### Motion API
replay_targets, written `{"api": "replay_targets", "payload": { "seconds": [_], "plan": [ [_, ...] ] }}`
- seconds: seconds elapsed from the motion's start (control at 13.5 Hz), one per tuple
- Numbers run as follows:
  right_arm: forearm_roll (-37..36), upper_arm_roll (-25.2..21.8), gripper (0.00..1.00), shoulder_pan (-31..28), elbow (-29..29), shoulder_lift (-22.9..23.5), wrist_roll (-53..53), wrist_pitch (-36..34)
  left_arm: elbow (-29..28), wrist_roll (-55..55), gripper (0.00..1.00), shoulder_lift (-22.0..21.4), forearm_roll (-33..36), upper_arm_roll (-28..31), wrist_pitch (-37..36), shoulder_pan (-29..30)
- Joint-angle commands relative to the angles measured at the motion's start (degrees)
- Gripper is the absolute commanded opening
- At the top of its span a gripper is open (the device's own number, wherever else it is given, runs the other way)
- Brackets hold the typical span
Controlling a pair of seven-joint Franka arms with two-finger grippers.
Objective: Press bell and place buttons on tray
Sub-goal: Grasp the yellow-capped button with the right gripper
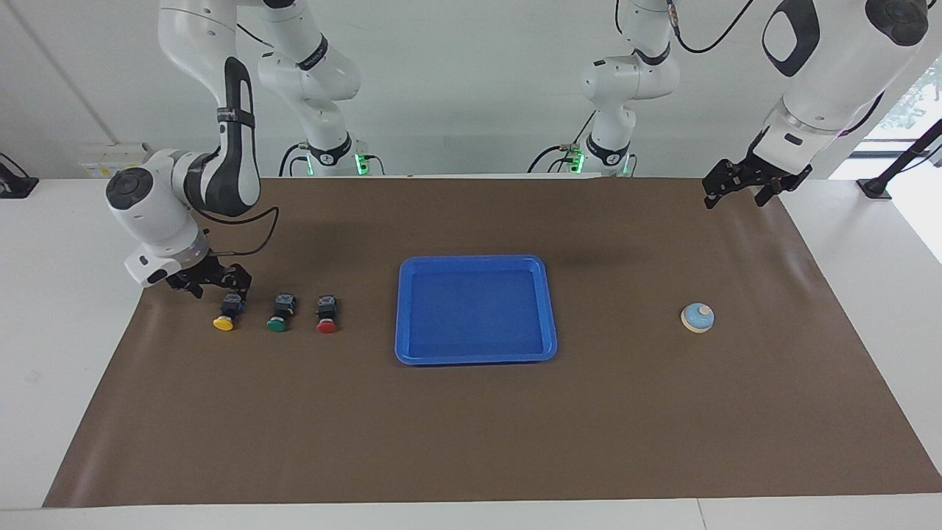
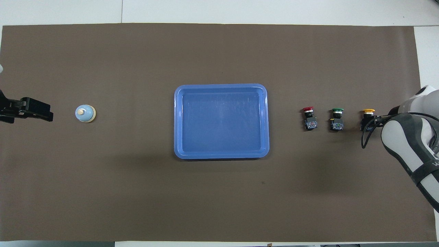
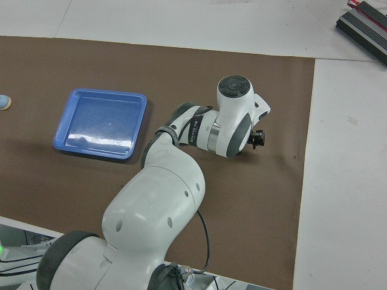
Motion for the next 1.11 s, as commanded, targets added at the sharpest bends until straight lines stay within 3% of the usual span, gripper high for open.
{"api": "replay_targets", "payload": {
  "seconds": [0.0, 0.3, 0.37, 0.45, 0.59, 0.67, 0.74, 0.89, 1.04],
  "plan": [
    [0.0, 0.5, 1.0, -0.2, -0.3, 1.7, 2.4, 2.3, 0.3, -0.2, 1.0, -0.3, -0.4, 0.5, -0.3, -0.4],
    [0.1, 0.5, 1.0, 0.0, -0.3, 2.4, 2.6, 2.4, 0.3, -0.2, 1.0, -0.3, -0.4, 0.5, -0.3, -0.5],
    [0.0, 0.5, 0.93, 0.1, -0.3, 2.4, 2.8, 2.4, 0.3, -0.2, 1.0, -0.3, -0.5, 0.5, -0.3, -0.5],
    [0.0, 0.5, 0.75, 0.1, -0.3, 2.5, 3.3, 2.5, 0.3, -0.2, 1.0, -0.3, -0.4, 0.5, -0.3, -0.5],
    [0.0, 0.5, 0.27, 0.2, -0.3, 2.5, 3.4, 2.3, 0.3, -0.2, 1.0, -0.3, -0.4, 0.5, -0.3, -0.5],
    [0.0, 0.5, 0.1, 0.2, -0.3, 2.5, 3.4, 2.2, 0.3, -0.2, 1.0, -0.3, -0.4, 0.5, -0.3, -0.5],
    [0.0, 0.5, 0.0, 0.4, -0.3, 2.5, 2.7, 2.2, 0.3, -0.2, 1.0, -0.3, -0.4, 0.5, -0.3, -0.5],
    [-0.1, 0.5, 0.0, 2.7, 0.9, 2.3, -0.4, 1.8, 0.3, -0.2, 1.0, -0.3, -0.4, 0.5, -0.3, -0.5],
    [0.0, 0.6, 0.0, 4.7, 4.0, -0.2, 0.0, -3.1, 0.3, -0.2, 1.0, -0.3, -0.4, 0.5, -0.3, -0.5]
  ]
}}
